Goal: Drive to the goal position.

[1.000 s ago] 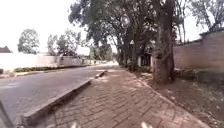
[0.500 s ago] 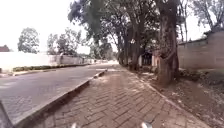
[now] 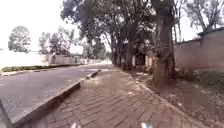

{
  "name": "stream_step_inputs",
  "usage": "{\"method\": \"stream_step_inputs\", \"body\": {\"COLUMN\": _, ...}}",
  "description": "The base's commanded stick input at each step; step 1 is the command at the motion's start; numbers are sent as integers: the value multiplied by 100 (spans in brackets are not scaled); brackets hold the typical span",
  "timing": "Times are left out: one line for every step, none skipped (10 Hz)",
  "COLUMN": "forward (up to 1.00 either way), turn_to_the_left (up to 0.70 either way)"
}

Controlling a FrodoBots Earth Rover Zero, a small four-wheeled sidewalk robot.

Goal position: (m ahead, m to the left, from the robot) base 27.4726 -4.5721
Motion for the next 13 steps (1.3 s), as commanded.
{"method": "stream_step_inputs", "body": {"forward": 50, "turn_to_the_left": 0}}
{"method": "stream_step_inputs", "body": {"forward": 50, "turn_to_the_left": 0}}
{"method": "stream_step_inputs", "body": {"forward": 50, "turn_to_the_left": 0}}
{"method": "stream_step_inputs", "body": {"forward": 50, "turn_to_the_left": 0}}
{"method": "stream_step_inputs", "body": {"forward": 50, "turn_to_the_left": 0}}
{"method": "stream_step_inputs", "body": {"forward": 50, "turn_to_the_left": 0}}
{"method": "stream_step_inputs", "body": {"forward": 50, "turn_to_the_left": 0}}
{"method": "stream_step_inputs", "body": {"forward": 50, "turn_to_the_left": 0}}
{"method": "stream_step_inputs", "body": {"forward": 50, "turn_to_the_left": 0}}
{"method": "stream_step_inputs", "body": {"forward": 50, "turn_to_the_left": 0}}
{"method": "stream_step_inputs", "body": {"forward": 50, "turn_to_the_left": 0}}
{"method": "stream_step_inputs", "body": {"forward": 50, "turn_to_the_left": 0}}
{"method": "stream_step_inputs", "body": {"forward": 50, "turn_to_the_left": 0}}
